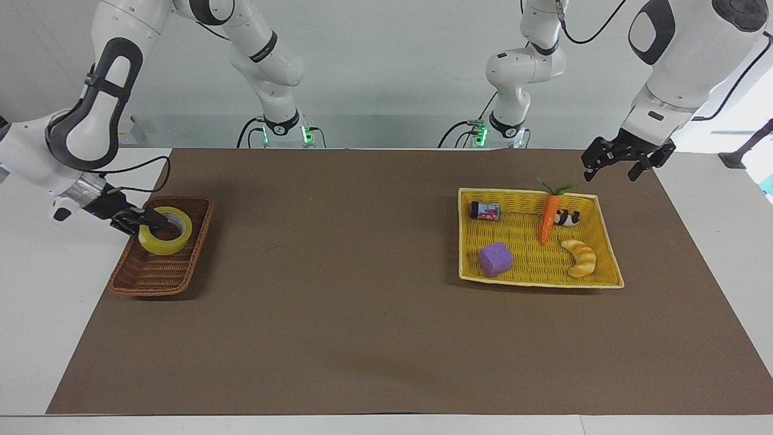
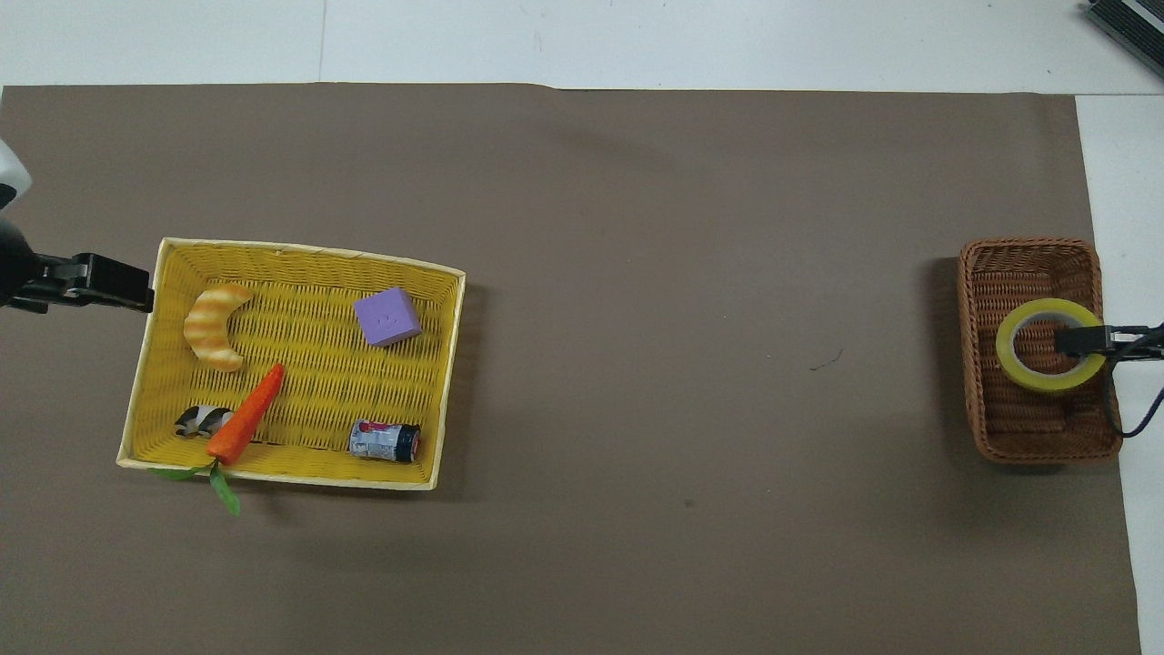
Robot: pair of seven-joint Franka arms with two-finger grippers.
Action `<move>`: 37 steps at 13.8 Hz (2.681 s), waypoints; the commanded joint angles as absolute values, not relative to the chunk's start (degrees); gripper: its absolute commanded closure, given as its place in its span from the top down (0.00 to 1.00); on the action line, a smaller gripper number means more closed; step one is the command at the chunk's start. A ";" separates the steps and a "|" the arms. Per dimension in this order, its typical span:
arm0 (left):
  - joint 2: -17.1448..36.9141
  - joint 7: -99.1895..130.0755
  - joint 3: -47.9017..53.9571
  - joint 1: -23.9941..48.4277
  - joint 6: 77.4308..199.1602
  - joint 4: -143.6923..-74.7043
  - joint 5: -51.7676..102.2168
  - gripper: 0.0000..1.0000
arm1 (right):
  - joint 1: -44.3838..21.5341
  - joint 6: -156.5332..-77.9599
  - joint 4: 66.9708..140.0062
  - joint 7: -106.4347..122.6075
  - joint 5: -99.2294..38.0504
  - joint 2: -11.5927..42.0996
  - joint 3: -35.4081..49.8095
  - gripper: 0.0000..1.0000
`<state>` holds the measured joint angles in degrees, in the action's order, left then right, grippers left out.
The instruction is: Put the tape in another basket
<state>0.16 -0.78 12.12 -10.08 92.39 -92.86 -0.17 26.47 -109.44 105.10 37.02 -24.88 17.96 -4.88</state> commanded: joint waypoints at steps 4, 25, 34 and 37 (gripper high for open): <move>0.53 -1.67 12.83 -11.07 92.02 -92.29 -1.14 1.00 | 27.16 -109.42 106.16 37.35 -26.19 18.99 -4.13 0.00; -0.18 -1.58 0.79 0.79 91.93 -92.11 -1.23 1.00 | 9.87 -108.64 92.99 17.79 -6.79 7.83 -3.25 1.00; -0.26 -1.58 0.79 0.79 91.93 -92.11 -1.23 1.00 | -6.66 -100.56 93.16 -11.91 2.98 1.41 -3.16 1.00; -0.26 -1.58 0.79 0.79 91.93 -92.11 -1.23 1.00 | -11.85 -96.34 92.64 -19.50 4.66 -0.87 -3.08 1.00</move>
